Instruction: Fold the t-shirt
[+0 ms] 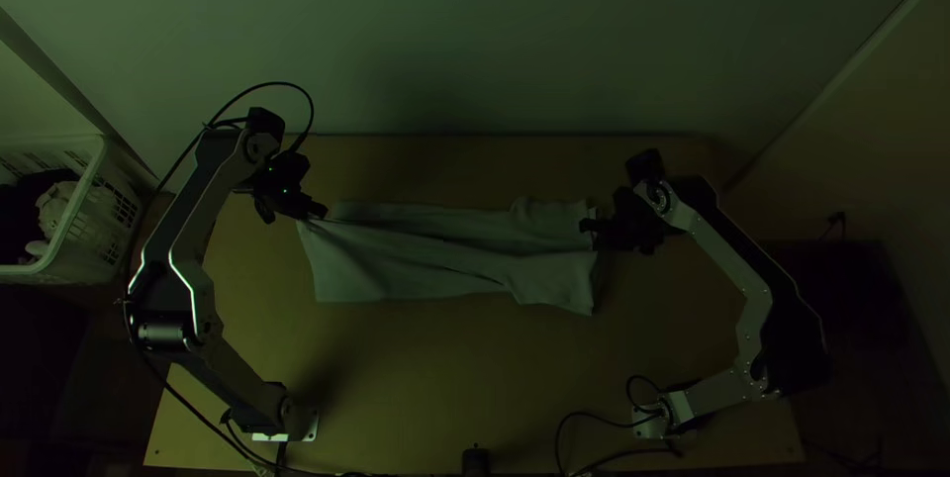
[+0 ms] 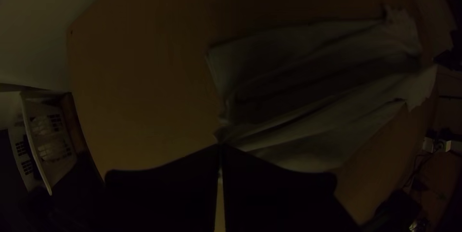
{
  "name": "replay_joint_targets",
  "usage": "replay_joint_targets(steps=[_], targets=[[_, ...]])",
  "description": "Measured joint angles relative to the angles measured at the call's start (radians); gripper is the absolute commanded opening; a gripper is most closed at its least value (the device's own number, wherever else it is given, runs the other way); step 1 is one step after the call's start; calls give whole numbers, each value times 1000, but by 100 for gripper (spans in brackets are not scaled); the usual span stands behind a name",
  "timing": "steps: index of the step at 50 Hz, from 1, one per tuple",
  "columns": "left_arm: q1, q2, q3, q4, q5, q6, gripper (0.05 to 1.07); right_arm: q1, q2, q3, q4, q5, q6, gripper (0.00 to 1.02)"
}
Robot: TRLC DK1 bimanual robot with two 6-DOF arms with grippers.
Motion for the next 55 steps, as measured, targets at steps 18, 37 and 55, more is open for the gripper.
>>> replay_joint_targets(steps=[18, 37, 55], targets=[[-12, 152, 174, -27, 8, 0, 8, -55, 165, 156, 28, 0, 0, 3], [-6, 265, 235, -23, 23, -1, 8, -65, 346, 326, 33, 8, 0, 3], [10, 336, 254, -8, 45, -18, 103, -73, 428, 366, 81, 24, -4, 27]])
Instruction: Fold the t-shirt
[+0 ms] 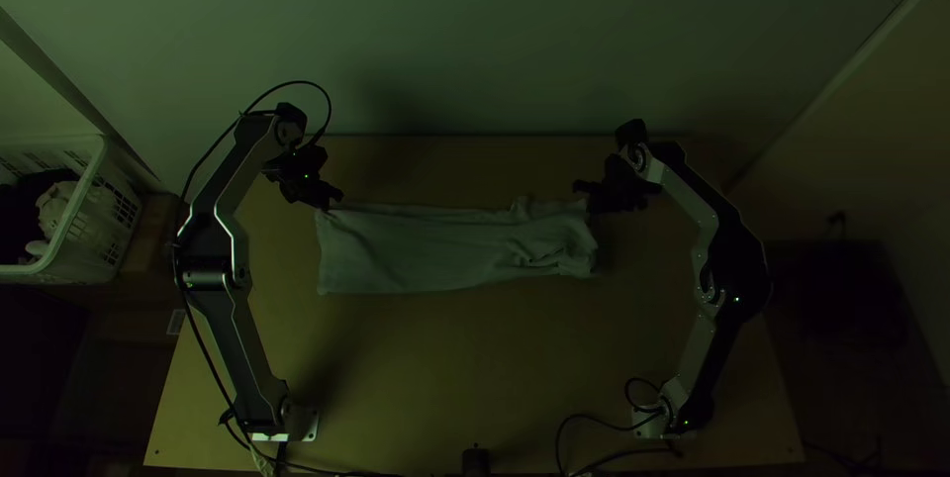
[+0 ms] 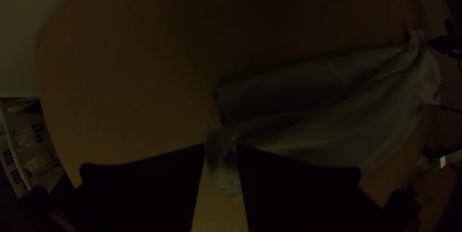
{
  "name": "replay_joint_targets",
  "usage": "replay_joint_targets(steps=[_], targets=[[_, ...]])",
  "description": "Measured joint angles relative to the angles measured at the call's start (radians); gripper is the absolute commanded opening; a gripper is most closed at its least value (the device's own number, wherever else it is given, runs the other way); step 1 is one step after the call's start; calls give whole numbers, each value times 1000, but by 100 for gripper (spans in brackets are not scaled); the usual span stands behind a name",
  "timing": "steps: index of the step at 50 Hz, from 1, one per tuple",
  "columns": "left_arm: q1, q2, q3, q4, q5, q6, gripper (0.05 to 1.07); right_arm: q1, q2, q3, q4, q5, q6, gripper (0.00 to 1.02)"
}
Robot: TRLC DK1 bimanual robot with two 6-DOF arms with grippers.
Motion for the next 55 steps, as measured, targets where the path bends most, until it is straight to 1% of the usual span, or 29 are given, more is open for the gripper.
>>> replay_joint_targets(steps=[3, 6, 12, 16, 19, 27, 34, 36, 39, 55], targets=[[2, 5, 0, 0, 21, -11, 103, 0, 3, 0, 13, 20, -16, 40], [9, 5, 0, 4, 76, -18, 103, 1, 3, 1, 22, 31, -34, 56], [29, 5, 0, 14, 159, -33, 103, 1, 3, 9, 31, 39, -61, 81], [53, 5, 0, 16, 219, -52, 103, -2, 1, 16, 32, 41, -71, 83], [77, 5, 0, 16, 278, -65, 103, -6, -4, 18, 32, 42, -74, 91], [150, 4, 0, 18, 366, -90, 103, -30, -51, 19, 31, 49, -79, 91], [220, 4, -3, 19, 438, -93, 103, -45, -125, 19, 25, 49, -78, 95], [237, 2, -11, 19, 460, -92, 103, -49, -148, 19, 24, 48, -77, 98], [264, -2, -34, 22, 495, -91, 103, -50, -181, 19, 25, 48, -77, 98], [375, -16, -176, 23, 636, -31, 103, -68, -311, 20, 25, 29, -45, 98]])
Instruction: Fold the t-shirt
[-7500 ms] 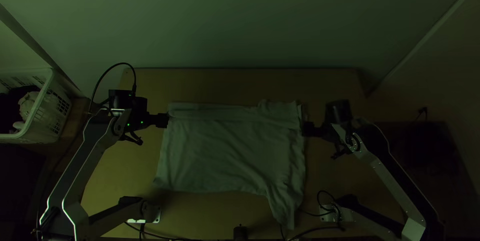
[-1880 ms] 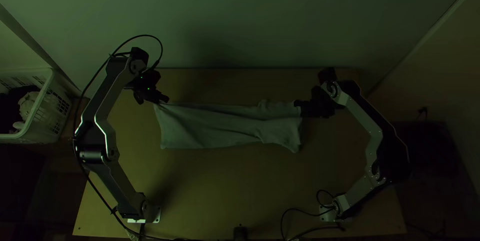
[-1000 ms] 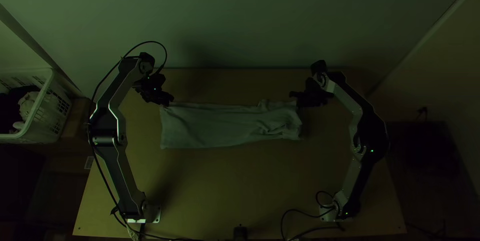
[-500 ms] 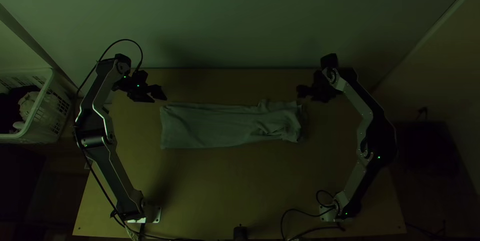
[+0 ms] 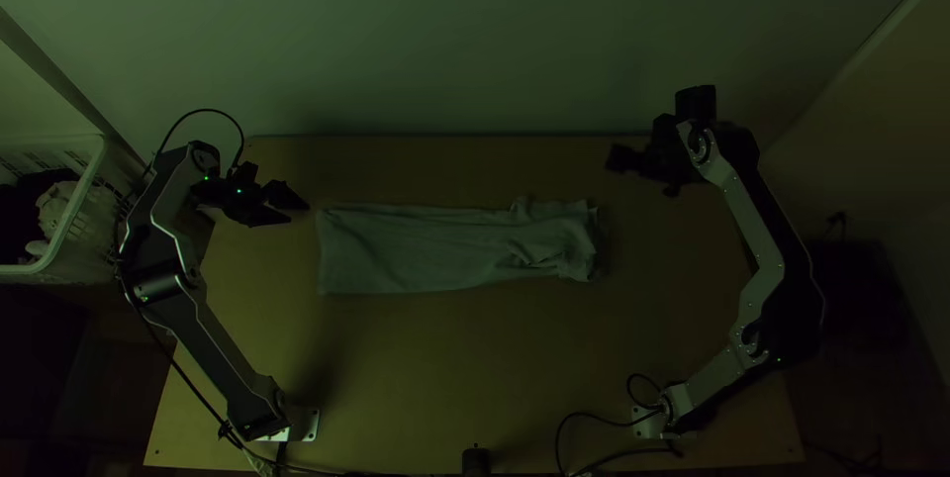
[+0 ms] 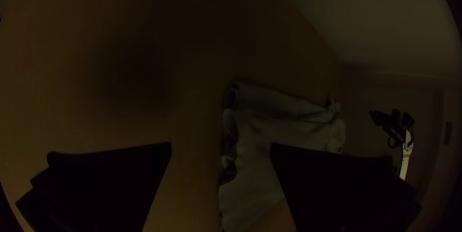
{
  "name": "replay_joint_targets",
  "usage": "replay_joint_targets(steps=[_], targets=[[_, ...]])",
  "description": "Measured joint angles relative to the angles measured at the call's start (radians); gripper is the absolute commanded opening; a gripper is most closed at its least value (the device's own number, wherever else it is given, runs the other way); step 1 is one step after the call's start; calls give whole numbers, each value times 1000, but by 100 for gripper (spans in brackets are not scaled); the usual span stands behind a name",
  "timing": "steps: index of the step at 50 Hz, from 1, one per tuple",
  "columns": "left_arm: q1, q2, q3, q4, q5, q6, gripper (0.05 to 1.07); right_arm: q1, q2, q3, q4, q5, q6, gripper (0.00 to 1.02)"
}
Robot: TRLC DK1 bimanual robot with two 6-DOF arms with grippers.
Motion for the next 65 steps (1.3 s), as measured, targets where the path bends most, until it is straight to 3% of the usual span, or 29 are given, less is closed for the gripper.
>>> replay_joint_targets(steps=[20, 31, 48, 50, 52, 55, 58, 65], targets=[[11, -19, -204, 58, 44, 83, 103, -9, -76, 0, 0, 0, 10, 98], [-58, -73, -298, 117, 50, 96, 103, -9, -100, 0, 0, 0, 21, 98], [-256, -128, -374, 335, 59, -105, 101, -9, -145, -2, 0, 0, 26, 98], [-274, -131, -378, 366, 53, -140, 95, -9, -153, -6, 0, 0, 29, 98], [-291, -136, -380, 399, 35, -179, 82, -8, -163, -13, 0, 0, 29, 98], [-315, -146, -388, 457, -16, -238, 50, -8, -177, -24, 0, 0, 29, 98], [-335, -159, -400, 523, -80, -287, 6, -7, -187, -37, 0, 0, 29, 98], [-346, -165, -412, 564, -147, -345, 8, -7, -197, -64, 0, 0, 29, 98]])
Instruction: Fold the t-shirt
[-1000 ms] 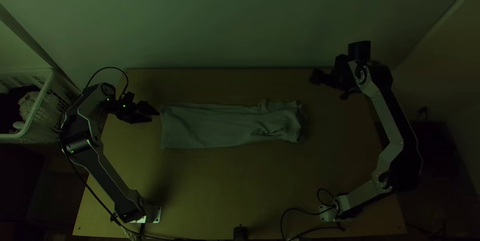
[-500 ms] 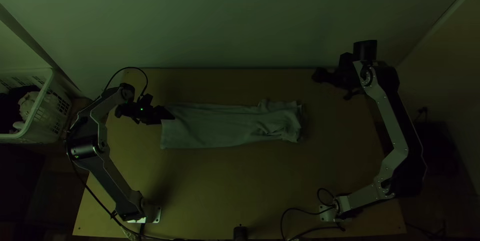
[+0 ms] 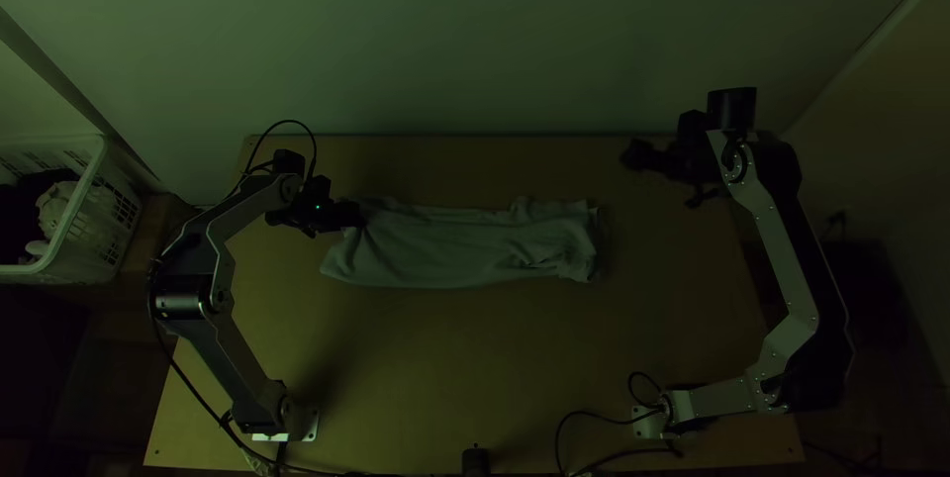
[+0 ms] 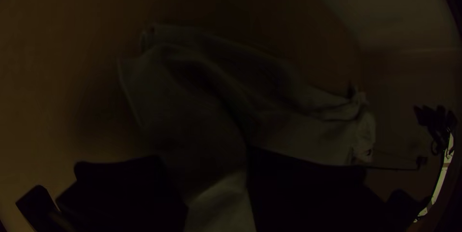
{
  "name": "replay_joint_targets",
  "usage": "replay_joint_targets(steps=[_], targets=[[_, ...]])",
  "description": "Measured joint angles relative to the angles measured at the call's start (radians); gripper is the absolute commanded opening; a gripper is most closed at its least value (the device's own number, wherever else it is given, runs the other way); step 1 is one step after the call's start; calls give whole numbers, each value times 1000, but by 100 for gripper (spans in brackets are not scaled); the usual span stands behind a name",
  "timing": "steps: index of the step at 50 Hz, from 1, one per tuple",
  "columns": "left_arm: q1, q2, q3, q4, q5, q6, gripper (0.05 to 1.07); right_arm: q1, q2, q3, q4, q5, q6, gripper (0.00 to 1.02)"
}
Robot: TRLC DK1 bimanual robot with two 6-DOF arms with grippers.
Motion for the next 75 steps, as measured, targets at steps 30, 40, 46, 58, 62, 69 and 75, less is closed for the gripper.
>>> replay_joint_targets(steps=[30, 40, 46, 58, 62, 69, 75], targets=[[372, -138, 89, -264, -136, 194, 8, 2, -59, -104, 41, -3, 0, 98], [464, -138, 192, -396, -166, 256, 8, 2, -75, -133, 57, -4, 1, 98], [468, -140, 261, -479, -177, 266, 8, 2, -82, -135, 57, -4, 1, 98], [328, -166, 435, -692, -231, 234, 8, 1, -123, -162, 60, -9, 0, 98], [252, -178, 495, -721, -292, 203, 8, -4, -138, -171, 60, -11, 0, 98], [99, -193, 583, -748, -421, 140, 8, -30, -172, -199, 60, -12, 0, 98], [-61, -193, 654, -764, -581, 94, 8, -55, -202, -233, 60, -27, 0, 98]])
